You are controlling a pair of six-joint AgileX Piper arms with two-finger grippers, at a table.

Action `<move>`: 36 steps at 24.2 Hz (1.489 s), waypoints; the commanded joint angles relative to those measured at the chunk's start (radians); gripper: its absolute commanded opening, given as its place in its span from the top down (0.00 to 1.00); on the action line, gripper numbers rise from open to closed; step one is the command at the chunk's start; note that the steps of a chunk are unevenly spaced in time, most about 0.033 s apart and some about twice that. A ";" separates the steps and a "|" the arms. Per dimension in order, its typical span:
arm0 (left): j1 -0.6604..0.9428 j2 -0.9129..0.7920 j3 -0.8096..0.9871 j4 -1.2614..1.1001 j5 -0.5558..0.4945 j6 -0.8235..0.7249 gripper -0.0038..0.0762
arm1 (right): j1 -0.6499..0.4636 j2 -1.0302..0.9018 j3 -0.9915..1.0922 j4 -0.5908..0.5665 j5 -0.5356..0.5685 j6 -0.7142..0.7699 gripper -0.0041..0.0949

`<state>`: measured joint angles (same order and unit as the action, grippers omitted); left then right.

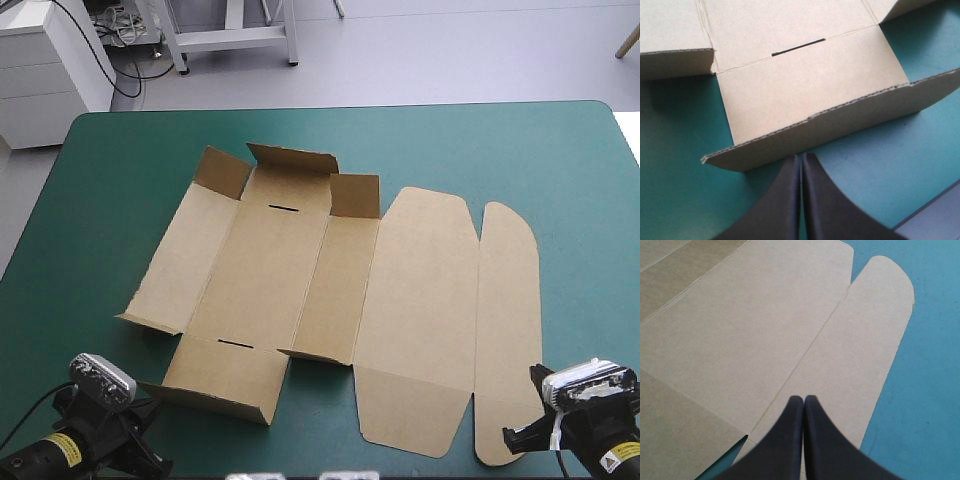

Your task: Fold the box

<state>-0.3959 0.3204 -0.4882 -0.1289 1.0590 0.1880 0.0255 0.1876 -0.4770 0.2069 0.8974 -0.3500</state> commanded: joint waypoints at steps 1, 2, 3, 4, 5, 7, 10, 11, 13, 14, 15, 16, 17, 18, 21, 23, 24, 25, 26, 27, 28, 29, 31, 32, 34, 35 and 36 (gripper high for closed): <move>-0.001 0.008 -0.033 -0.013 -0.055 -0.001 0.96 | 0.003 0.014 -0.034 0.012 -0.066 -0.013 0.97; -0.001 0.008 -0.033 -0.013 -0.055 -0.001 0.96 | 0.003 0.014 -0.034 0.018 -0.066 -0.015 0.97; -0.001 0.008 -0.033 -0.013 -0.055 0.004 0.96 | 0.003 0.014 -0.034 0.019 -0.066 -0.015 0.97; -0.001 0.008 -0.033 -0.013 -0.055 0.004 0.96 | 0.003 0.014 -0.034 0.022 -0.066 -0.015 0.97; -0.001 0.008 -0.033 -0.013 -0.055 0.004 0.96 | 0.003 0.014 -0.034 0.025 -0.066 -0.015 0.97; -0.001 0.008 -0.033 -0.013 -0.055 0.009 0.96 | 0.003 0.014 -0.034 0.025 -0.064 -0.015 0.93; -0.001 0.008 -0.033 -0.013 -0.055 0.007 0.96 | 0.003 0.014 -0.034 0.027 -0.063 -0.019 0.73; -0.001 0.008 -0.033 -0.013 -0.055 0.007 0.96 | 0.003 0.014 -0.034 0.027 -0.062 -0.019 0.55; -0.001 0.008 -0.033 -0.013 -0.055 0.007 0.96 | 0.003 0.014 -0.034 0.027 -0.062 -0.010 0.27; -0.001 0.008 -0.033 -0.013 -0.055 0.007 0.96 | 0.003 0.014 -0.034 0.025 -0.062 -0.001 0.22; -0.001 0.008 -0.033 -0.013 -0.055 0.007 0.96 | 0.003 0.018 -0.034 0.025 -0.057 -0.001 0.17; -0.001 0.008 -0.033 -0.013 -0.055 0.007 0.96 | 0.003 0.021 -0.034 0.025 -0.055 -0.001 0.17; -0.001 0.008 -0.033 -0.013 -0.055 0.007 0.96 | 0.003 0.029 -0.034 0.025 -0.053 -0.001 0.17; -0.001 0.008 -0.033 -0.013 -0.055 0.007 0.96 | 0.003 0.040 -0.038 0.029 -0.048 -0.001 0.17; -0.001 0.008 -0.033 -0.013 -0.055 0.007 0.96 | 0.003 0.105 -0.091 0.029 -0.018 -0.001 0.17; -0.001 0.008 -0.033 -0.013 -0.055 0.007 0.96 | 0.003 0.176 -0.157 0.029 0.014 -0.007 0.17; -0.001 0.008 -0.033 -0.013 -0.055 0.007 0.96 | 0.003 0.223 -0.200 0.029 0.026 -0.007 0.18; -0.001 0.008 -0.033 -0.013 -0.055 0.007 0.96 | 0.003 0.267 -0.237 0.029 0.029 -0.007 0.18; -0.001 0.008 -0.033 -0.013 -0.055 0.007 0.96 | 0.003 0.311 -0.270 0.029 0.031 -0.009 0.19; -0.001 0.008 -0.033 -0.013 -0.055 0.007 0.96 | 0.003 0.343 -0.294 0.029 0.031 -0.012 0.19; -0.001 0.008 -0.033 -0.013 -0.055 0.007 0.96 | 0.003 0.376 -0.317 0.029 0.031 -0.019 0.19; -0.001 0.008 -0.033 -0.013 -0.055 0.007 0.96 | 0.003 0.408 -0.339 0.029 0.031 -0.019 0.19; -0.001 0.008 -0.033 -0.013 -0.055 0.007 0.96 | 0.003 0.476 -0.382 0.029 0.026 -0.039 0.19; -0.001 0.008 -0.033 -0.013 -0.055 0.007 0.96 | 0.003 0.502 -0.399 0.029 0.026 -0.050 0.19; -0.001 0.008 -0.033 -0.013 -0.055 0.007 0.96 | 0.003 0.571 -0.443 0.029 0.024 -0.067 0.19; -0.001 0.008 -0.033 -0.013 -0.055 0.007 0.96 | 0.003 0.599 -0.461 0.029 0.024 -0.079 0.19; -0.001 0.008 -0.033 -0.013 -0.055 0.007 0.96 | 0.003 0.636 -0.485 0.029 0.024 -0.086 0.19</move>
<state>-0.3959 0.3204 -0.4882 -0.1289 1.0590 0.1959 0.0255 0.7379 -0.8780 0.2183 0.9792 -0.4022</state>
